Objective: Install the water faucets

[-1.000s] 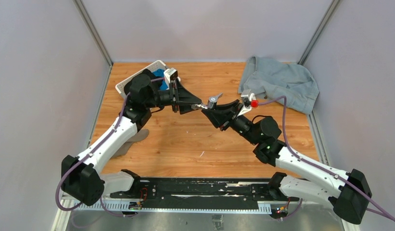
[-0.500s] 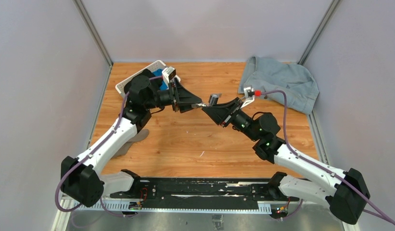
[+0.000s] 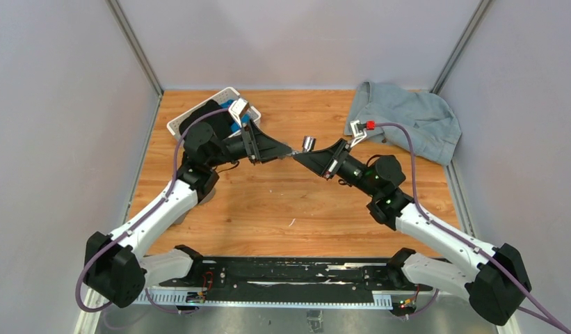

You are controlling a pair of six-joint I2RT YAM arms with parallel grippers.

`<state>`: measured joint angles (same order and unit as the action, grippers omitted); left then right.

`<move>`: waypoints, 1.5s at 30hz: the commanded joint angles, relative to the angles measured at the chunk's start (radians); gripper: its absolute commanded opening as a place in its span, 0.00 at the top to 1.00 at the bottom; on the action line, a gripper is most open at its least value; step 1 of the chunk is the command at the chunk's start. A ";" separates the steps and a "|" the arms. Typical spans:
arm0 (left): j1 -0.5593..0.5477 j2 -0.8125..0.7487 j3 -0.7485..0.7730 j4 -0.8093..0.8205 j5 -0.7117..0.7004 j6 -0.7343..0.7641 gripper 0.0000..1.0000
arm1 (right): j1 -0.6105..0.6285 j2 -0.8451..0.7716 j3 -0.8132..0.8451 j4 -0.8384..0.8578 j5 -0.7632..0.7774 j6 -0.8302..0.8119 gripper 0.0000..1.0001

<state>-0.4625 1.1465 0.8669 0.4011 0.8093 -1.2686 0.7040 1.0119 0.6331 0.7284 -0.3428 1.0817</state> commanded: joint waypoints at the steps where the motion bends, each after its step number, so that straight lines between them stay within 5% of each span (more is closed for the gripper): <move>1: -0.005 -0.041 -0.046 0.259 -0.036 0.070 1.00 | -0.050 0.010 0.074 -0.112 -0.089 0.113 1.00; 8: -0.005 0.018 -0.164 0.723 -0.047 -0.083 1.00 | -0.074 0.035 0.086 -0.123 -0.165 0.210 1.00; 11: -0.005 0.047 -0.171 0.796 -0.036 -0.081 1.00 | -0.086 0.040 0.100 -0.149 -0.192 0.241 1.00; 21: -0.056 -0.048 -0.151 0.549 -0.074 0.177 1.00 | -0.094 0.051 0.131 -0.221 -0.187 0.264 1.00; 45: -0.128 -0.157 -0.237 0.483 -0.198 0.530 1.00 | -0.104 0.151 0.081 -0.066 -0.273 0.577 1.00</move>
<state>-0.5491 1.0309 0.6346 0.8223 0.5987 -0.8173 0.6060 1.1557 0.7410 0.6754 -0.6113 1.6150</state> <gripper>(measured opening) 0.468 0.256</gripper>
